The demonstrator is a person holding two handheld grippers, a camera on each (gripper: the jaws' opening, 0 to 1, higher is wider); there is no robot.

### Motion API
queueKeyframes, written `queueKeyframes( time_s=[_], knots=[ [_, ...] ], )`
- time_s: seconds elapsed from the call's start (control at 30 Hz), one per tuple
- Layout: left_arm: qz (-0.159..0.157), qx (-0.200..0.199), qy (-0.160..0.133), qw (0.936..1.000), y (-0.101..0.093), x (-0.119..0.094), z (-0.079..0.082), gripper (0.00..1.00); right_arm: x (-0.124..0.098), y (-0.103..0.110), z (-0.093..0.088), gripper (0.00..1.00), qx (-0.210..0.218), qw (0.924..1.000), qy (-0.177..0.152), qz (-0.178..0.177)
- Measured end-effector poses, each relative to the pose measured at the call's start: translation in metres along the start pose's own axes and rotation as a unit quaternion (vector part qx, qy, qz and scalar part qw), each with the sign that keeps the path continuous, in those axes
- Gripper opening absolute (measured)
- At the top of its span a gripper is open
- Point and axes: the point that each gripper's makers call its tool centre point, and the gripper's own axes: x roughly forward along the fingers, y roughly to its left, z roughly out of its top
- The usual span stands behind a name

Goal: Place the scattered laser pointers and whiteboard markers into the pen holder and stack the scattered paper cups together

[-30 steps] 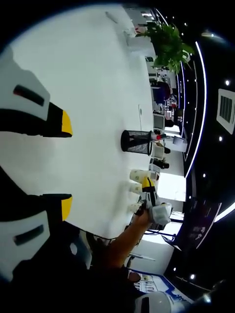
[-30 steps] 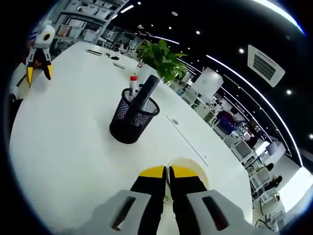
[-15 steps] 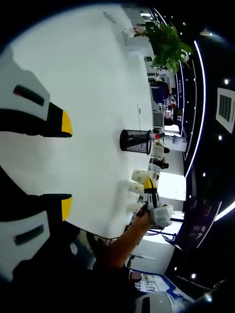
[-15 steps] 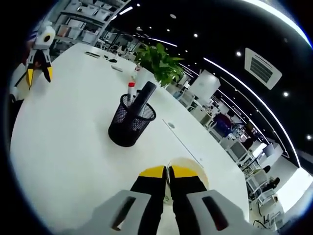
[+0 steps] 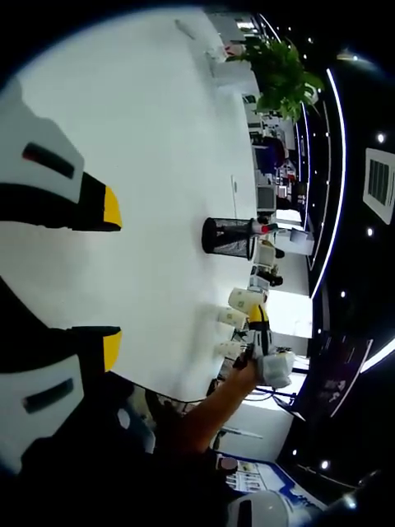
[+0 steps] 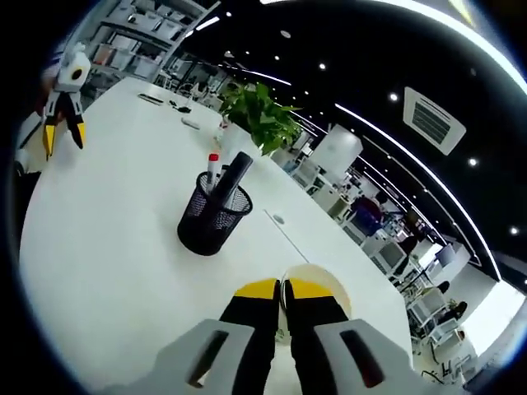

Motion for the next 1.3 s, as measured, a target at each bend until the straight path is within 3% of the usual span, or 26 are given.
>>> queueKeyframes(
  time_s=[0.7,1.3],
  knots=[
    [-0.001,-0.001,-0.004,1.0,-0.001,0.0,0.003,0.47,-0.019,-0.021,0.022,0.07,-0.004,0.9989,-0.031,-0.034],
    [-0.001,0.0,-0.002,1.0,-0.001,0.001,0.003,0.47,-0.036,-0.05,0.021,0.07,0.003,0.9977,-0.035,-0.059]
  ],
)
